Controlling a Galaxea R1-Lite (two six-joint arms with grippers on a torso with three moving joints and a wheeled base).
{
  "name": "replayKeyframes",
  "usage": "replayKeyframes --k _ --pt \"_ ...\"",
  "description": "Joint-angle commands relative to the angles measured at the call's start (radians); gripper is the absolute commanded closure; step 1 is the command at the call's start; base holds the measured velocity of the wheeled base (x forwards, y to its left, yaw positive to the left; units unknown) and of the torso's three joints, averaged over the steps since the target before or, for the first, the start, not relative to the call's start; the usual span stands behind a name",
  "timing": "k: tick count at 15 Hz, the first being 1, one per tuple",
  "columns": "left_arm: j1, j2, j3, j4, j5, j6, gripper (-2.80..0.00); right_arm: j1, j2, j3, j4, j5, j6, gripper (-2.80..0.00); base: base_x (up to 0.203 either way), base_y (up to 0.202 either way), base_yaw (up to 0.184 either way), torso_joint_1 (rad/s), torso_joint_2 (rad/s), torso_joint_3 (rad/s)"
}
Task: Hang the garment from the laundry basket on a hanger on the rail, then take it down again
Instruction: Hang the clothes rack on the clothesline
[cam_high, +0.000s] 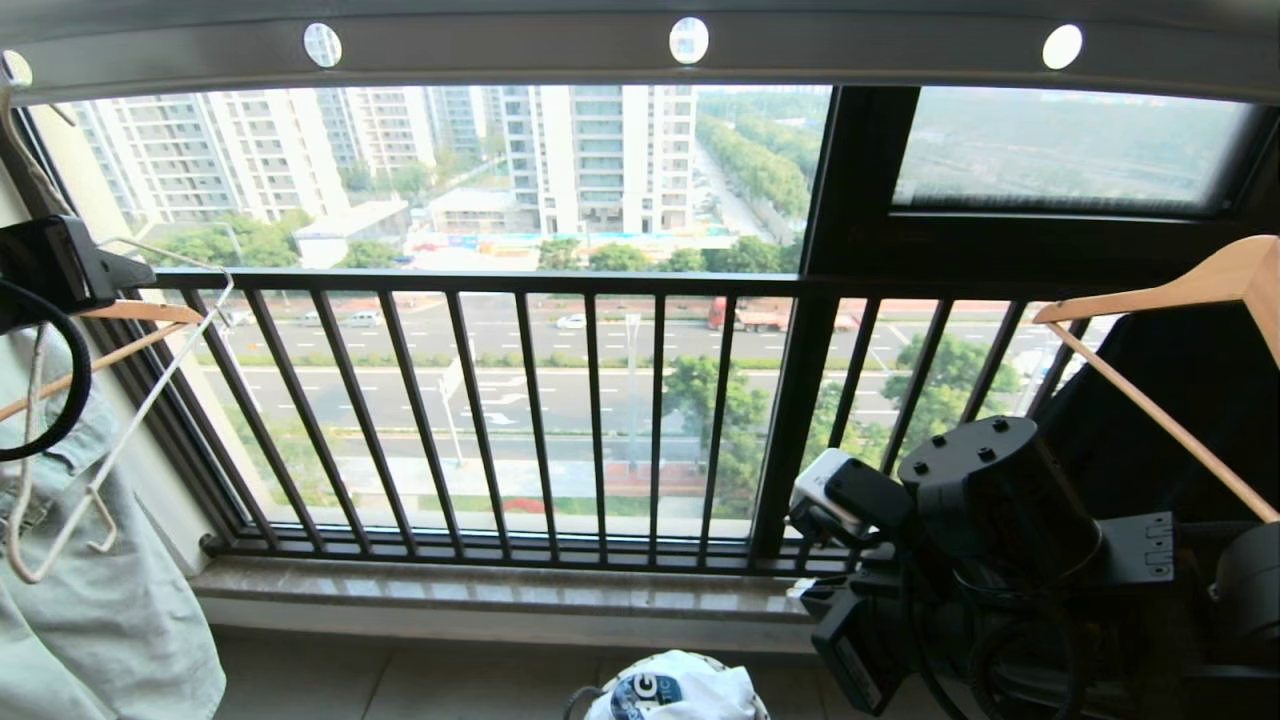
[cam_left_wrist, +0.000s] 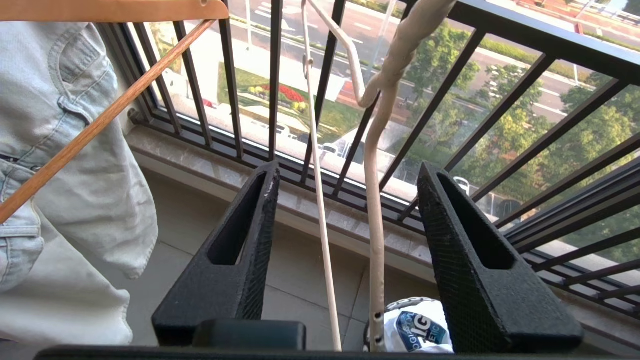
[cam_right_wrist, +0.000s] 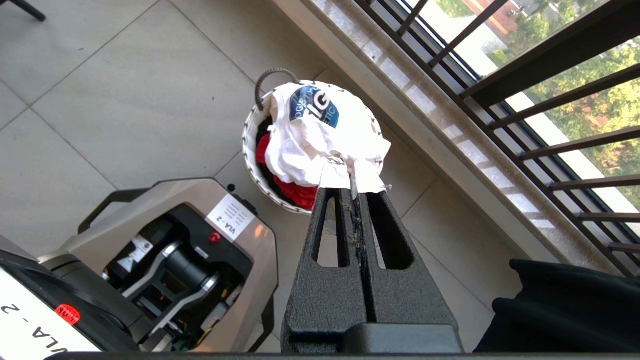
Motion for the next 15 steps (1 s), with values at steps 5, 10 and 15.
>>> replayKeyframes --k 5,10,15 --pt "-0.001 -0.026 -0.004 0.004 0.000 -0.001 -2.80 0.000 0.000 0.000 -0.001 -0.001 -0.001 0.00 0.000 0.000 0.000 0.000 0.00 0.000" --pt "-0.027 -0.114 -0.096 0.270 -0.021 0.008 -2.80 0.000 -0.003 0.000 -0.001 -0.001 -0.001 0.00 0.000 0.000 0.000 0.000 0.00 0.000" --pt "-0.064 -0.262 -0.121 0.400 -0.197 0.021 0.00 0.000 -0.021 0.011 -0.001 -0.001 0.000 0.00 0.000 0.000 0.000 0.000 0.00 0.000"
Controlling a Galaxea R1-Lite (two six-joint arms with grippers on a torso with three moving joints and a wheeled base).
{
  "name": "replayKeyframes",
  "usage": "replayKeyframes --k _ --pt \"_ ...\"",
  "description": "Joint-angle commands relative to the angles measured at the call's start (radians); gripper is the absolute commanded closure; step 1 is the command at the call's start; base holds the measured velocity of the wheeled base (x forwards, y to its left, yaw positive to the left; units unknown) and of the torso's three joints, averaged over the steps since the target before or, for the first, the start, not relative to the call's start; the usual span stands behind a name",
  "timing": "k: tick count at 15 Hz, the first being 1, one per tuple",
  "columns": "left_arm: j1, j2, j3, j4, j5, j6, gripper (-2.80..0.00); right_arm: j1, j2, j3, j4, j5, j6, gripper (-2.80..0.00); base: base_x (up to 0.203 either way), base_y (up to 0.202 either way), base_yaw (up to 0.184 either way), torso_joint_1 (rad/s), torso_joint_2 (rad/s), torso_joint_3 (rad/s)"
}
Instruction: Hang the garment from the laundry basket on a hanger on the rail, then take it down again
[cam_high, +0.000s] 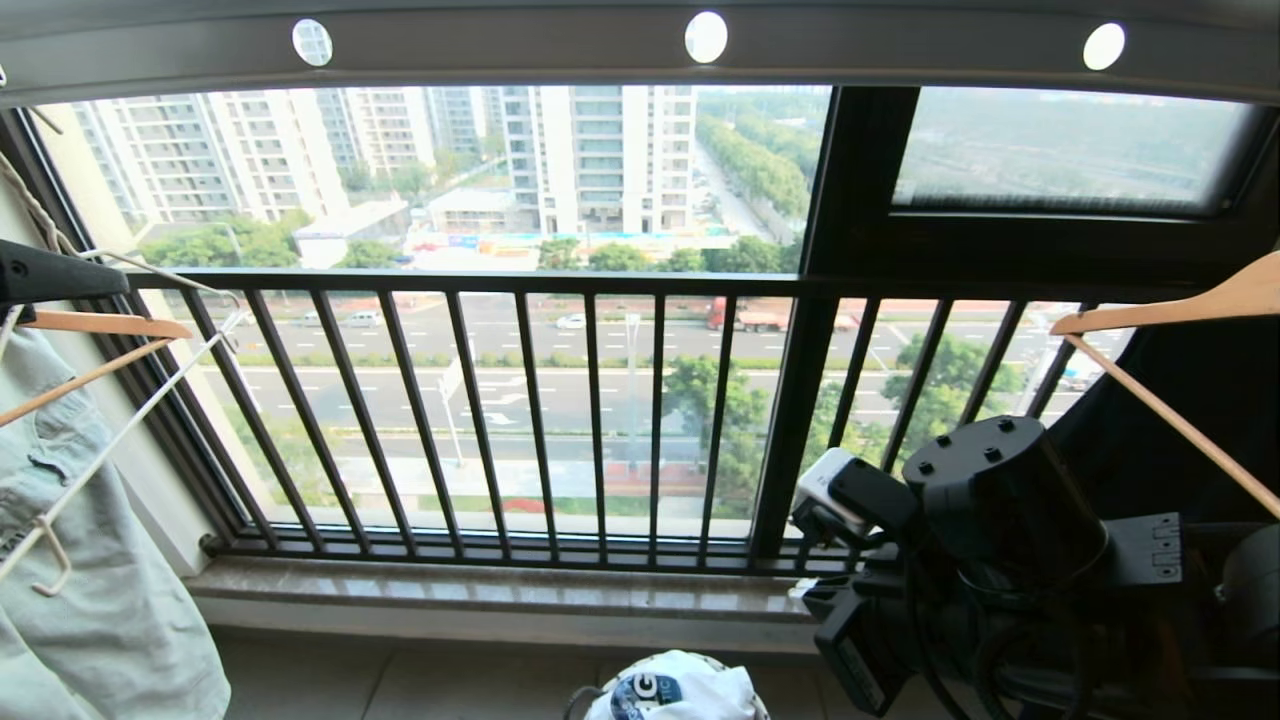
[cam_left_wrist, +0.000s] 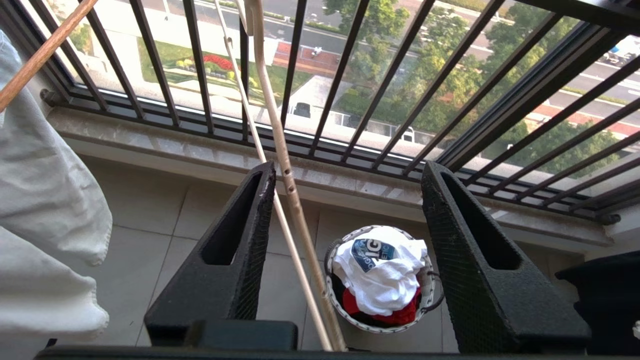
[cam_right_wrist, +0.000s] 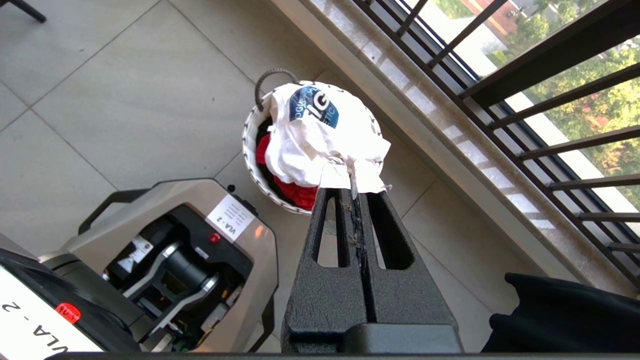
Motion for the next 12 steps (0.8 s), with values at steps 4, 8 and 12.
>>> replayKeyframes --k 4,8,12 --pt "-0.104 -0.225 -0.018 0.103 -0.012 0.014 0.00 0.022 -0.119 0.010 0.005 -0.024 -0.036 0.00 0.000 0.000 0.000 0.000 0.00 0.000" --pt "-0.117 -0.278 0.020 0.154 -0.009 0.040 0.00 0.047 -0.270 0.056 0.031 -0.048 -0.060 0.00 0.000 0.000 0.000 0.000 0.00 0.000" --pt "-0.128 -0.416 0.169 0.153 -0.101 0.042 0.00 -0.028 -0.455 0.156 0.032 -0.050 -0.057 0.00 0.000 0.000 0.000 0.000 0.00 0.000"
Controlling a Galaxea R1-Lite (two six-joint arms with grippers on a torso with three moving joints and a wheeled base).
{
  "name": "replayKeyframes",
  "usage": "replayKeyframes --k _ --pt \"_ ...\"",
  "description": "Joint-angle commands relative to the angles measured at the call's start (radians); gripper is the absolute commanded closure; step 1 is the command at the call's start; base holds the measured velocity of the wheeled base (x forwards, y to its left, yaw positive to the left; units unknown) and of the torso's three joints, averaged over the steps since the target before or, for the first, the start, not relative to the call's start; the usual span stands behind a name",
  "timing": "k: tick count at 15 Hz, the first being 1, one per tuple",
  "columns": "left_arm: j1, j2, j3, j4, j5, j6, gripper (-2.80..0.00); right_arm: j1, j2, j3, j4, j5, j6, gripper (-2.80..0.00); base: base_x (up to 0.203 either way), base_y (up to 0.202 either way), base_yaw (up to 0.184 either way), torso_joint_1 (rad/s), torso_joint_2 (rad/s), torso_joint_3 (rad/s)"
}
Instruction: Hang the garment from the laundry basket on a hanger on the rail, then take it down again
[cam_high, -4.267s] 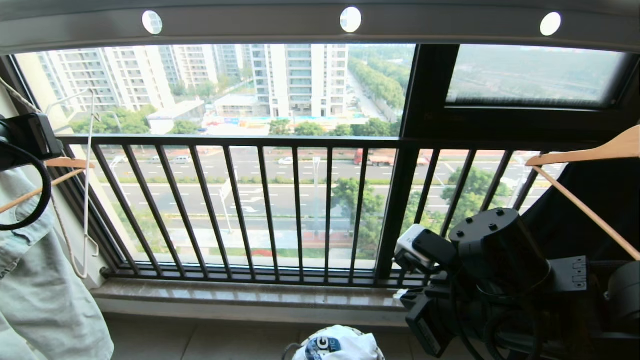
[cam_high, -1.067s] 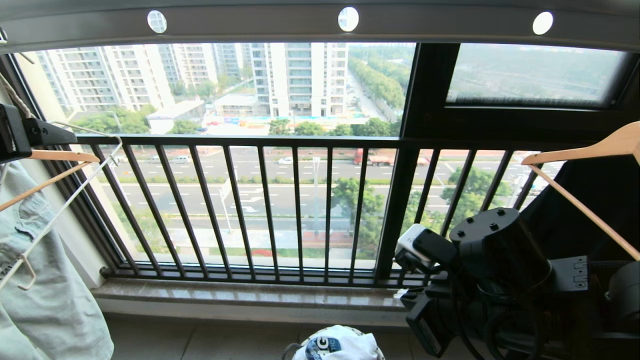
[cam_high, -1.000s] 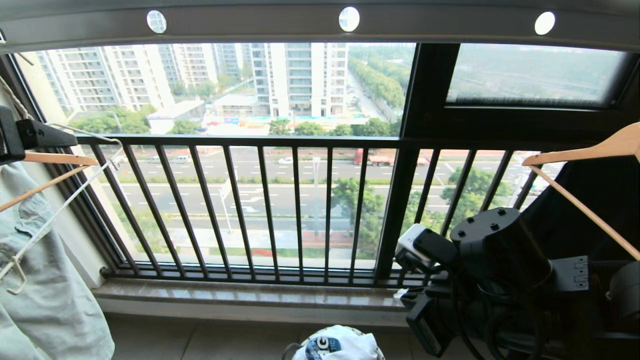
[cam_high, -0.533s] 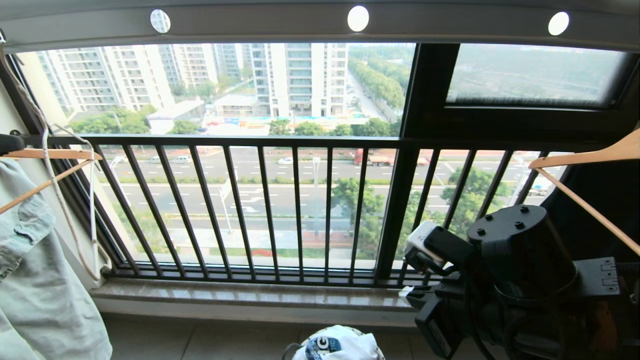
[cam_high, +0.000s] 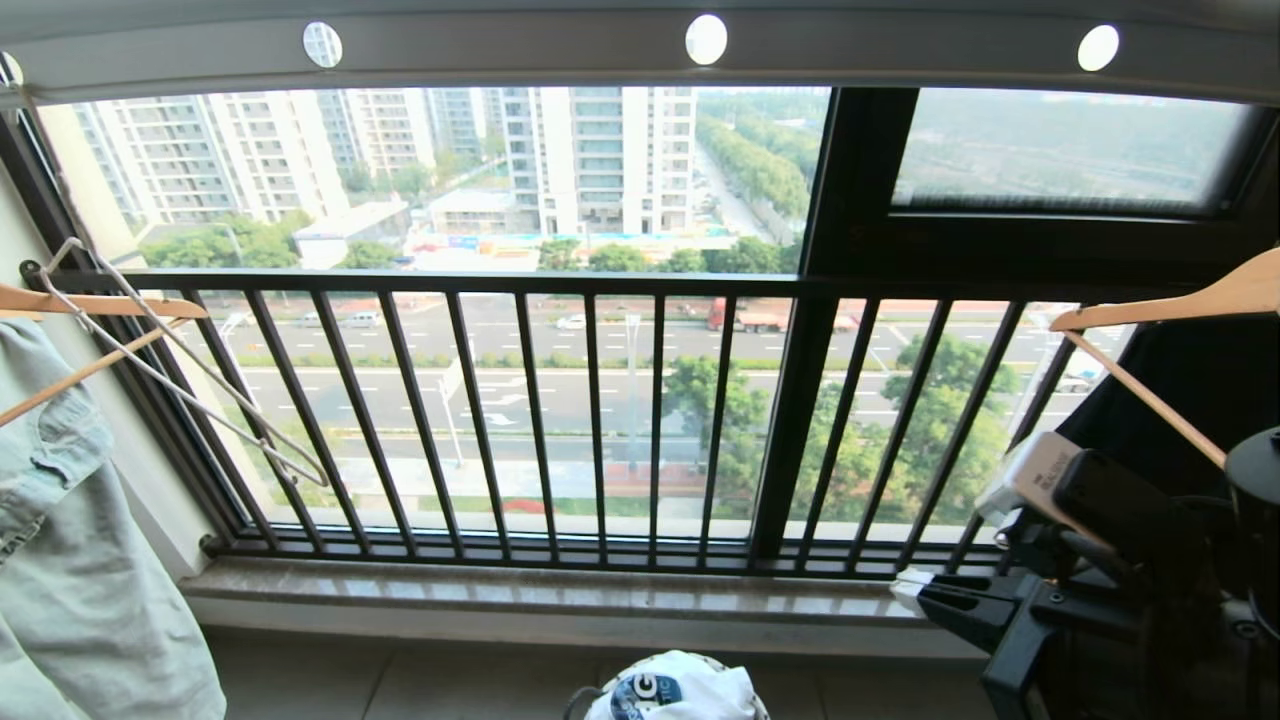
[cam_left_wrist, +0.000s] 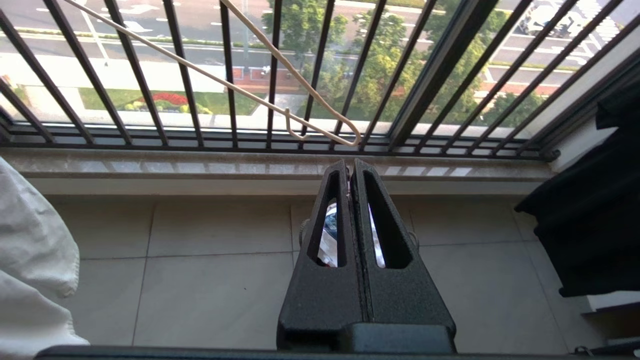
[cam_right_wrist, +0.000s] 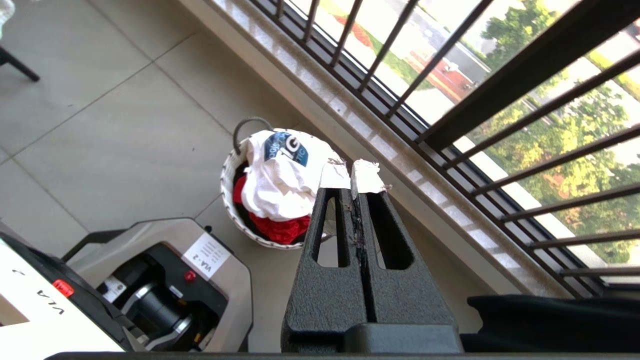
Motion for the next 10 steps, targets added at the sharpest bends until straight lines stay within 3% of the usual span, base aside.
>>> replayKeyframes --k 1,4,7,10 --pt "-0.006 -0.121 0.078 0.005 -0.075 -0.003 0.00 -0.079 -0.166 0.057 0.000 -0.006 0.000 0.00 0.000 0.000 0.000 0.000 0.00 0.000" --pt "-0.045 -0.231 0.130 0.028 -0.175 -0.018 0.00 -0.208 -0.348 0.076 0.046 -0.044 -0.001 0.00 0.000 0.000 0.000 0.000 0.00 0.000" --pt "-0.148 -0.325 0.133 0.120 -0.192 -0.081 0.00 -0.370 -0.491 0.074 0.117 -0.109 0.002 0.00 0.000 0.000 0.000 0.000 0.00 0.000" --pt "-0.154 -0.441 0.149 0.145 -0.186 -0.123 0.00 -0.456 -0.623 0.073 0.177 -0.188 0.012 0.00 0.000 0.000 0.000 0.000 0.00 0.000"
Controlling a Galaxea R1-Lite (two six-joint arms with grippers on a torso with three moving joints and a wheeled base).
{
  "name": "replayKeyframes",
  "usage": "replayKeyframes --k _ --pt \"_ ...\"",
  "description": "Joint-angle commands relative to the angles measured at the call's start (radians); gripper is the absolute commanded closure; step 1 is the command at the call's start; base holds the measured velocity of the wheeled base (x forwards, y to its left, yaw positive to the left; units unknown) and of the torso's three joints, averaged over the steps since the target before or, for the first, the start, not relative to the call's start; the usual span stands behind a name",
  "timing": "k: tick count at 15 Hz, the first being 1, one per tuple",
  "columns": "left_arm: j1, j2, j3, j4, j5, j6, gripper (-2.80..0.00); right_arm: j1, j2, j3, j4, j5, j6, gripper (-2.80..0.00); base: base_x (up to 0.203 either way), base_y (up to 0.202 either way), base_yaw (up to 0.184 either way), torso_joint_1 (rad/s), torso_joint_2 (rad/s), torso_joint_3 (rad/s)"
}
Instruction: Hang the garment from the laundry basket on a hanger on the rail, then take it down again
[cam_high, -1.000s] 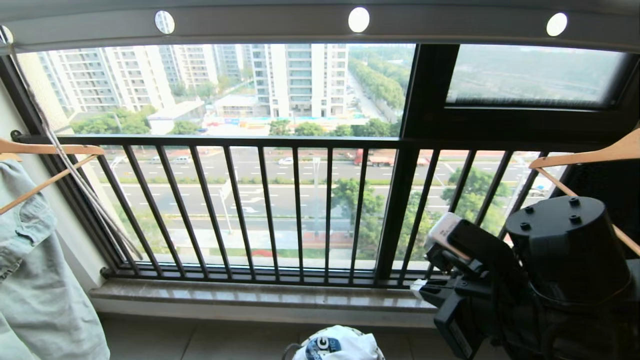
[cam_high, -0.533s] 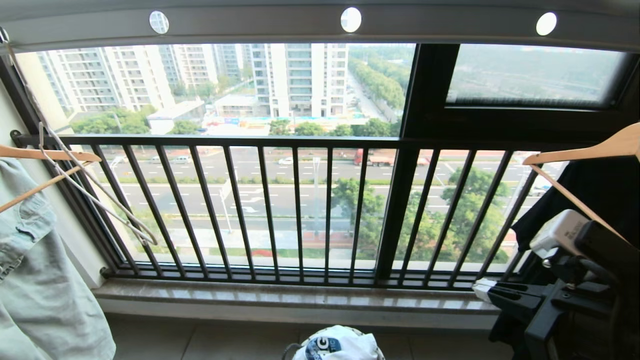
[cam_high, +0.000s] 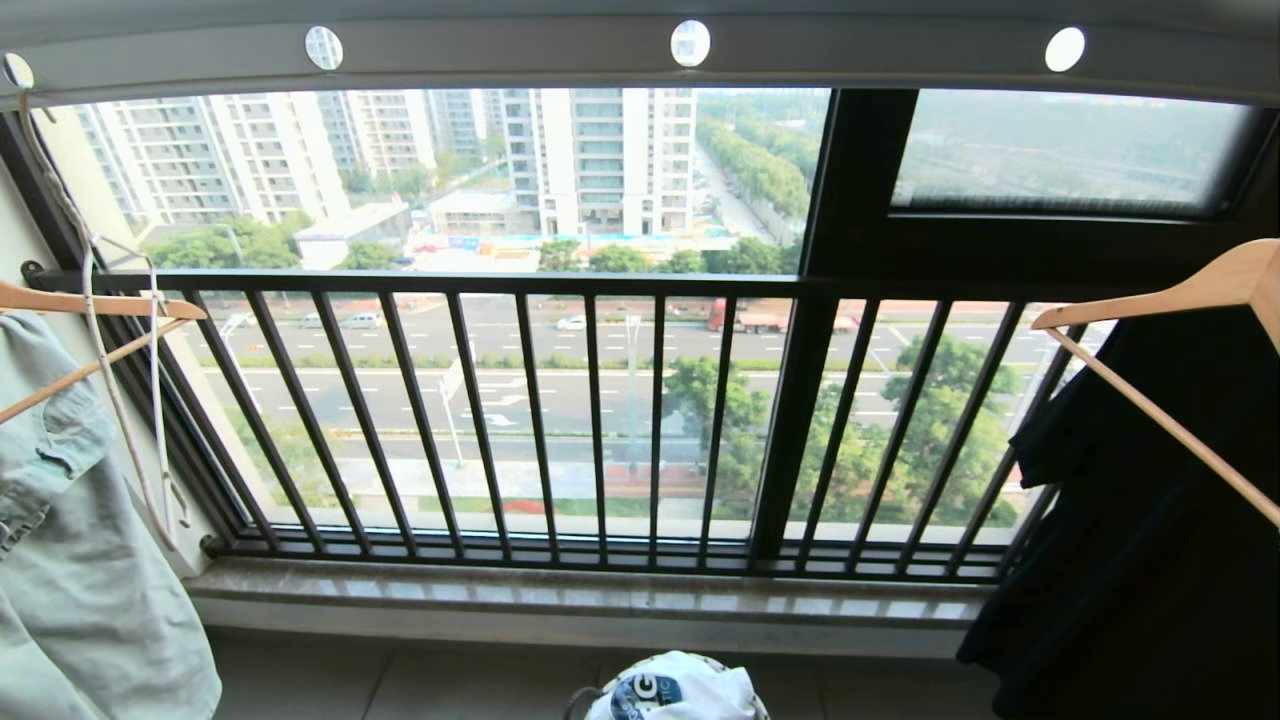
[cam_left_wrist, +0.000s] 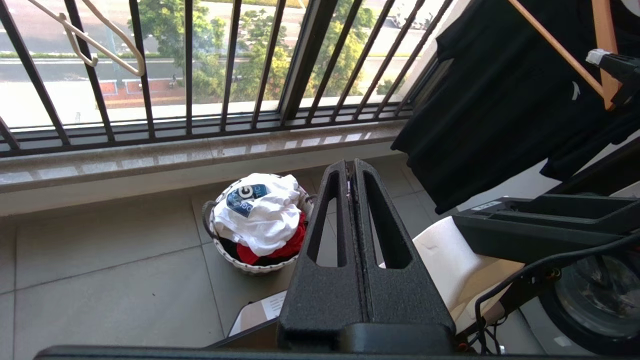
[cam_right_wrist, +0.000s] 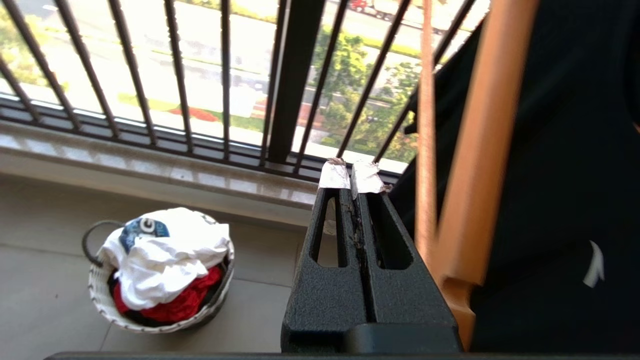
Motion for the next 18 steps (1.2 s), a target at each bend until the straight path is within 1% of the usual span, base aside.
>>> replayKeyframes --k 1,3,4,5,6,7,8,9,10,11,12,15,16,17,18 --pt "-0.007 -0.136 0.026 0.025 0.002 -0.016 0.00 -0.071 -0.158 -0.002 0.047 -0.053 0.001 0.00 0.000 0.000 0.000 0.000 0.00 0.000" --pt "-0.007 -0.200 0.082 0.091 0.010 -0.025 0.00 -0.129 -0.257 -0.006 0.124 -0.100 0.001 0.00 0.000 0.000 0.000 0.000 0.00 0.000" --pt "-0.007 -0.200 0.097 0.138 0.045 -0.054 0.00 -0.158 -0.311 -0.005 0.163 -0.110 0.001 0.00 0.000 0.000 0.000 0.000 0.00 0.000" --pt "-0.007 -0.201 0.130 0.142 0.080 -0.069 0.00 -0.176 -0.368 0.000 0.198 -0.115 0.001 0.00 0.000 0.000 0.000 0.000 0.00 0.000" --pt "-0.007 -0.201 0.170 0.137 0.109 -0.070 0.00 -0.185 -0.418 0.009 0.231 -0.118 0.001 0.00 0.000 0.000 0.000 0.000 0.00 0.000" --pt "-0.007 -0.201 0.224 0.112 0.134 -0.070 0.00 -0.192 -0.448 0.024 0.262 -0.121 0.009 0.00 0.000 0.000 0.000 0.000 0.00 0.000" --pt "-0.007 -0.201 0.289 0.062 0.165 -0.069 0.00 -0.195 -0.451 0.035 0.273 -0.121 0.051 0.00 0.000 0.000 0.000 0.000 0.00 0.000" --pt "-0.007 -0.200 0.351 -0.009 0.210 -0.069 0.00 -0.195 -0.451 0.050 0.276 -0.102 0.069 0.00 0.000 0.000 0.000 0.000 0.00 0.000" --pt "-0.007 -0.200 0.395 -0.120 0.265 -0.071 0.00 -0.195 -0.450 0.068 0.275 -0.055 0.070 0.00 0.000 0.000 0.000 0.000 0.00 0.000" --pt "-0.006 -0.200 0.413 -0.199 0.300 -0.075 0.00 -0.194 -0.450 0.079 0.275 0.005 0.072 0.00 0.000 0.000 0.000 0.000 0.00 0.000" --pt "0.008 -0.201 0.416 -0.212 0.307 -0.074 0.00 -0.194 -0.450 0.093 0.275 0.037 0.075 0.00 0.000 0.000 0.000 0.000 0.00 0.000" --pt "0.065 -0.208 0.424 -0.213 0.303 -0.079 0.00 -0.193 -0.438 0.121 0.270 0.082 0.076 0.00 0.000 0.000 0.000 0.000 0.00 0.000" --pt "0.083 -0.239 0.435 -0.212 0.284 -0.076 0.00 -0.192 -0.438 0.130 0.262 0.084 0.077 0.00 0.000 0.000 0.000 0.000 0.00 0.000" --pt "0.097 -0.283 0.469 -0.213 0.256 -0.073 0.00 -0.191 -0.448 0.146 0.253 0.084 0.077 0.00 0.000 0.000 0.000 0.000 0.00 0.000" --pt "0.107 -0.328 0.506 -0.214 0.242 -0.070 0.00 -0.191 -0.451 0.162 0.237 0.083 0.078 0.00 0.000 0.000 0.000 0.000 0.00 0.000"
